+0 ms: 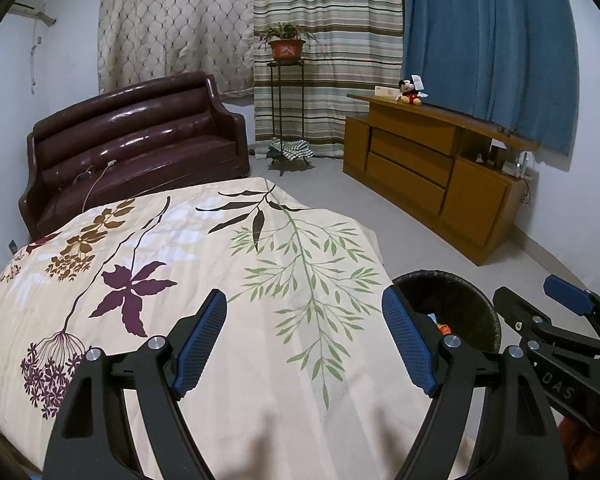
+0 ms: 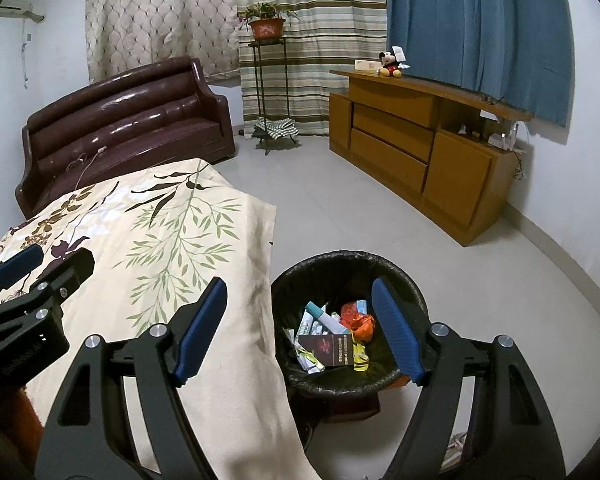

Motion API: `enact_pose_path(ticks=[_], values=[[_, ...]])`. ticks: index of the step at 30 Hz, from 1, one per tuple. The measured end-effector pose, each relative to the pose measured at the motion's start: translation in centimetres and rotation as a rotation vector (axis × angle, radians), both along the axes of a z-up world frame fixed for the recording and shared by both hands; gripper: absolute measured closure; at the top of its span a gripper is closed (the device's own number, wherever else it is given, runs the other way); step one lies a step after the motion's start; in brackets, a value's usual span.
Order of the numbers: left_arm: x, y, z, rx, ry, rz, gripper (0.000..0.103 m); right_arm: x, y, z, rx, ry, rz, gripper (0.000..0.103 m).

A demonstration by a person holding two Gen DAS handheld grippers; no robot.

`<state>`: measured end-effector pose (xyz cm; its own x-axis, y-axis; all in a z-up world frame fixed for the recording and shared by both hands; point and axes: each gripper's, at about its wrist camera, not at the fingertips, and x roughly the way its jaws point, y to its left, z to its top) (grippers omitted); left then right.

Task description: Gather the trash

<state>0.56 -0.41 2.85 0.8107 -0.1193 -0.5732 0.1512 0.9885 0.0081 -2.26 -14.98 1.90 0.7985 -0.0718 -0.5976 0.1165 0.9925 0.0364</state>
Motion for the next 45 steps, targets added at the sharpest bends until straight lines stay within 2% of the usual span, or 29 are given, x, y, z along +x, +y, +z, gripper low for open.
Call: enact_pose_path(ticks=[45], values=[[-0.29,0.24,-0.19,-0.005,0.007,-0.004,0.025,-0.18,0.08,-0.02,-0.001,0.000,0.001,0.030]])
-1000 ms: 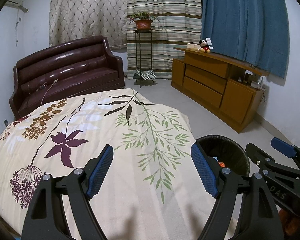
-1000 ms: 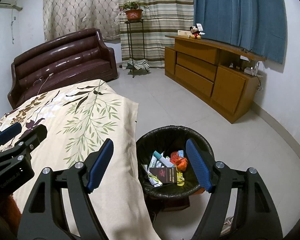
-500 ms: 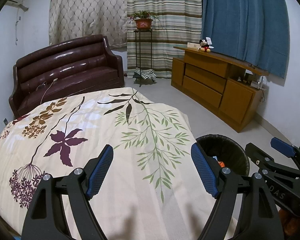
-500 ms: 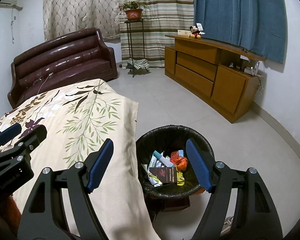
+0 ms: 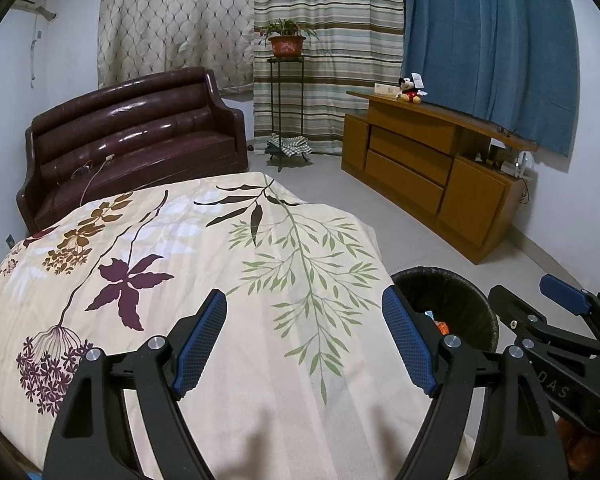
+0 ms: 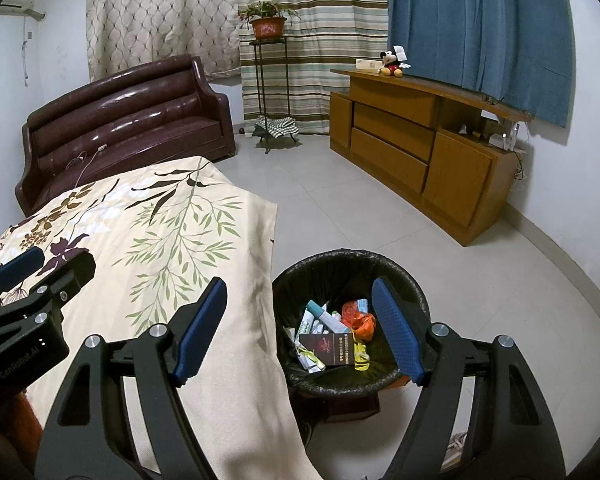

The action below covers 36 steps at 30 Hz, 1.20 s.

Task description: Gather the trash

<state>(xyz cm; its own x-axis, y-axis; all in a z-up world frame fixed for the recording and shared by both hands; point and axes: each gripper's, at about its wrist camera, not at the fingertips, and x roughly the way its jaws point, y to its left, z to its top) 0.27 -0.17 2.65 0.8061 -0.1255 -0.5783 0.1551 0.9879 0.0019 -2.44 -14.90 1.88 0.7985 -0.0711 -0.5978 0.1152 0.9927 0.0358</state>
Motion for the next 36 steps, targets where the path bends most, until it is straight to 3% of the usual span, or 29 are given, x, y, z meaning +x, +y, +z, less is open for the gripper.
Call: enact_pose_path(ticks=[36], values=[[-0.41,-0.25,-0.60,-0.005,0.004,-0.001,0.025,0.09,0.20,-0.13,-0.001,0.004,0.000,0.030]])
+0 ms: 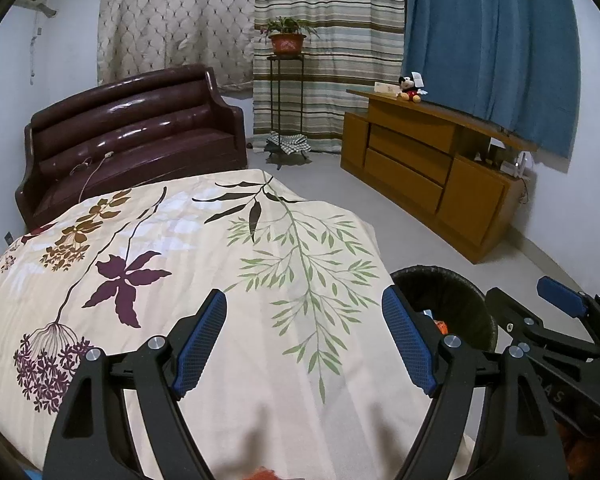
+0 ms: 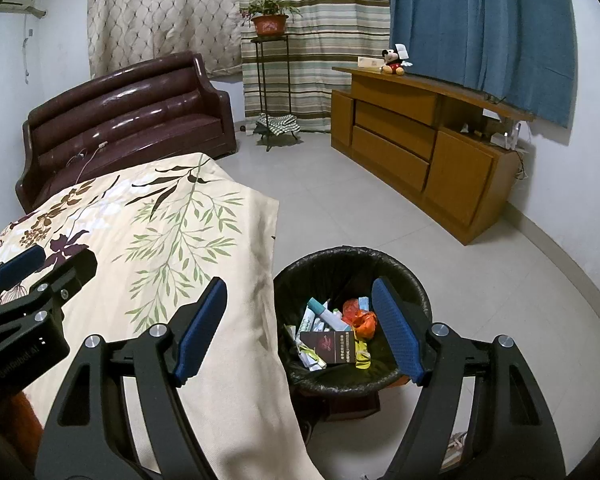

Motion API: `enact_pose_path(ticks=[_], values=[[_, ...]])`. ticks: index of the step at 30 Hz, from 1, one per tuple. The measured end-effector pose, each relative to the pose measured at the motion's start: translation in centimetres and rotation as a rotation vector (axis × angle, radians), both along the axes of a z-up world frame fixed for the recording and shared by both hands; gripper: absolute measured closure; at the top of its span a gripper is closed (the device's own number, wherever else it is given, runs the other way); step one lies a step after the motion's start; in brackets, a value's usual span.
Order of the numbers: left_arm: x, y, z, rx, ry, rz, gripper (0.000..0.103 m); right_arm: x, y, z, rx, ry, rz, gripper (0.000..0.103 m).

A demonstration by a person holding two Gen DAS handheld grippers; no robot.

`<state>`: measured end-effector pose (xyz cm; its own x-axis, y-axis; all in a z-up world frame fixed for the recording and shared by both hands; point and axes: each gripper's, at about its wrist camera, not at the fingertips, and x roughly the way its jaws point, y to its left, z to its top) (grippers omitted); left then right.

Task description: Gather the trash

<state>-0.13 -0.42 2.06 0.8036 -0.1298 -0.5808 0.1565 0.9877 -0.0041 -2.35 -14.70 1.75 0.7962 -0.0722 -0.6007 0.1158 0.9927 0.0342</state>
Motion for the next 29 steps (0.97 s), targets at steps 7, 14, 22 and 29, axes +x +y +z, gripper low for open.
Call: enact_pose_path(ticks=[7,14,22,29], values=[[0.0,-0.2,-0.1,-0.016,0.011,-0.002,0.025,0.0,0.0,0.0,0.000,0.000,0.001,0.030],[-0.1,0.0,0.0,-0.036,-0.003,0.008,0.025,0.0,0.1,-0.1,0.000,0.003,0.003,0.030],[0.1,0.0,0.3,-0.011,-0.022,0.016,0.025,0.0,0.2,-0.2,0.000,0.005,0.002,0.030],[1.2,1.1,-0.6,-0.023,0.051,0.033,0.025,-0.6,0.8,-1.1,-0.004,0.011,0.008,0.030]])
